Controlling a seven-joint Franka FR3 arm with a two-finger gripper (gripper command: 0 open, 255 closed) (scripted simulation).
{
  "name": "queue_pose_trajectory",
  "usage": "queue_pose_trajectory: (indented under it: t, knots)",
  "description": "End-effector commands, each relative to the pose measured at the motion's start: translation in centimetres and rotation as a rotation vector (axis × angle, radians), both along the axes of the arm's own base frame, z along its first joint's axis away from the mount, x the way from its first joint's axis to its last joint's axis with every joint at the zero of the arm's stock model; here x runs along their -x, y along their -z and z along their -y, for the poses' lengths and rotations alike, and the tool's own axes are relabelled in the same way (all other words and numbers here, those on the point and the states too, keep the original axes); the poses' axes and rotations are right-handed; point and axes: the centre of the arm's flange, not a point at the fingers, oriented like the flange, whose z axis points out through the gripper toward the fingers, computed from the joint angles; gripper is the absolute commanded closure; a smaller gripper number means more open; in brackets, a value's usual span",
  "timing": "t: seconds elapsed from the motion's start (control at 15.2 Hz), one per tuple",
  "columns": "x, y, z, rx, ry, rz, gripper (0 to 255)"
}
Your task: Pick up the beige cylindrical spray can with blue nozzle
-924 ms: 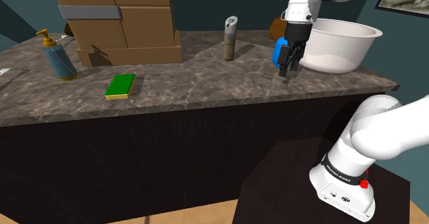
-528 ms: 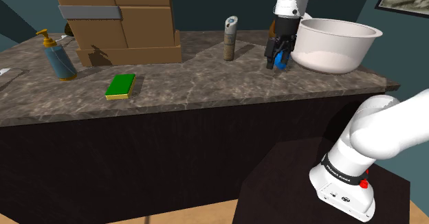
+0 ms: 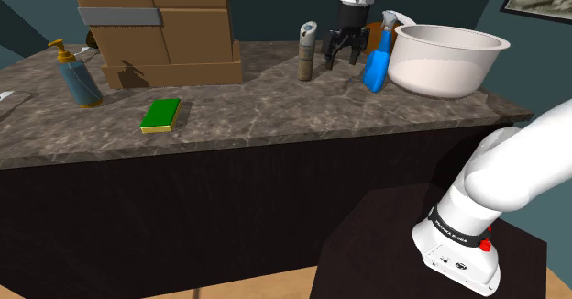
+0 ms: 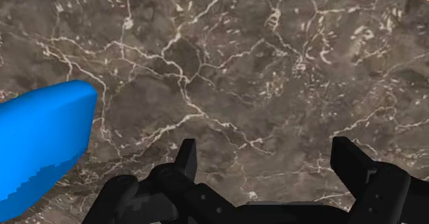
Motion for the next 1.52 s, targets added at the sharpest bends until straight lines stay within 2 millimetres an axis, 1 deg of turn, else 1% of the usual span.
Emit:
queue_pose_trajectory:
  t: [0.0,0.46,0.99,1.45]
  knots:
    - [-2.1,-0.7,0.5,0.017,0.043,0.026,0]
    - [-9.0,-4.1,1.9,0.075,0.185,0.112,0]
    - [-16.1,-8.9,4.4,0.142,0.347,0.210,0]
    - [-16.1,-5.2,4.4,0.142,0.347,0.210,0]
